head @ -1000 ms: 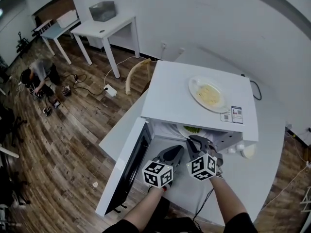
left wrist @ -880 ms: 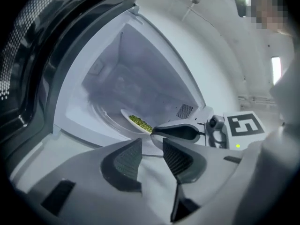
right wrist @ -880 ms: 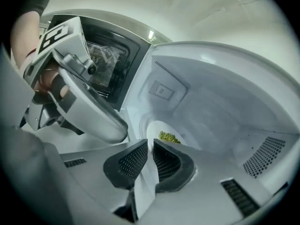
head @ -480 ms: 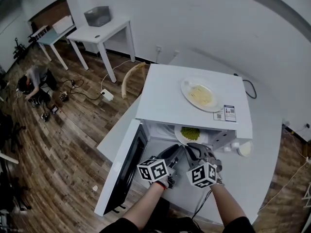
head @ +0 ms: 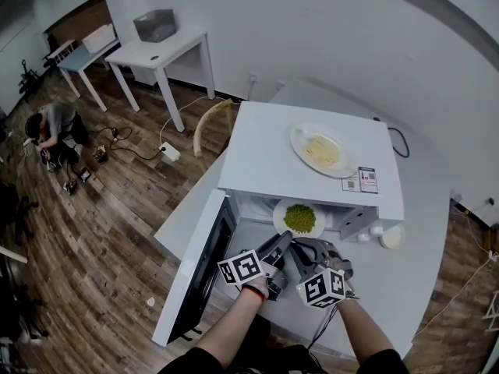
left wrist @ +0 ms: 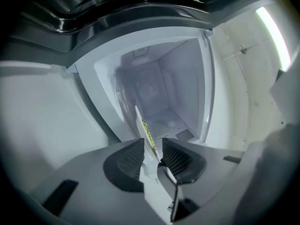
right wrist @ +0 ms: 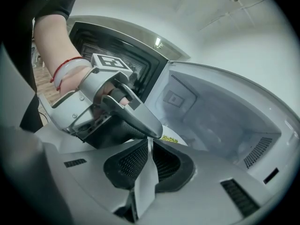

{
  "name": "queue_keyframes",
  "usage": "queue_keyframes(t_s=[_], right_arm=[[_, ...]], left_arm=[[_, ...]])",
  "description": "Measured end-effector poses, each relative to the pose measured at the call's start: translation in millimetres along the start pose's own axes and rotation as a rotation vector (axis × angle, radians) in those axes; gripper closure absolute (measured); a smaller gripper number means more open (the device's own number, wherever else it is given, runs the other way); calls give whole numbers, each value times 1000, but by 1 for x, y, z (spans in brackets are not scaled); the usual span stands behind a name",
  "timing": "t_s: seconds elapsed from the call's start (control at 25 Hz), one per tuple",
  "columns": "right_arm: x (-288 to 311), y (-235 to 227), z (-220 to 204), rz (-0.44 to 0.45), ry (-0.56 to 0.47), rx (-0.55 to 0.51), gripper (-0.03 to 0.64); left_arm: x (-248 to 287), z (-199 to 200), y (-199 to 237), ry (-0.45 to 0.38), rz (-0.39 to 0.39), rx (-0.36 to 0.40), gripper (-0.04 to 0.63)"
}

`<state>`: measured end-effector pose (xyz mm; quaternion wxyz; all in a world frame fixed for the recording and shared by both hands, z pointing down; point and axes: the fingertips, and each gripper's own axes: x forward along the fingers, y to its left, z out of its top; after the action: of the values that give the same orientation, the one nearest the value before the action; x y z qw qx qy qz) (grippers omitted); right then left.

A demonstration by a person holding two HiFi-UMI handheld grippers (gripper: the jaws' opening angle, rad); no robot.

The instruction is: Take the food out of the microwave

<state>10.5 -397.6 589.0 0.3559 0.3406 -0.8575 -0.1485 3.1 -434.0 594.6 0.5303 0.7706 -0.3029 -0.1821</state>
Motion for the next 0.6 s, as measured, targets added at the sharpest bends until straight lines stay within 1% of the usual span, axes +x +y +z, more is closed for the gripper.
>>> queue_keyframes(t_s=[0.24, 0.4, 0.6], right_arm=[[-2, 7, 1, 21, -10, -18, 565], [-3, 8, 1, 30, -18, -24, 566], [-7, 9, 8, 46, -43, -17, 568]], left_arm=[[1, -4, 6, -16, -5, -60, 492], [2, -5, 8, -21, -11, -85, 491], [2, -3, 5, -62, -49, -147, 491]])
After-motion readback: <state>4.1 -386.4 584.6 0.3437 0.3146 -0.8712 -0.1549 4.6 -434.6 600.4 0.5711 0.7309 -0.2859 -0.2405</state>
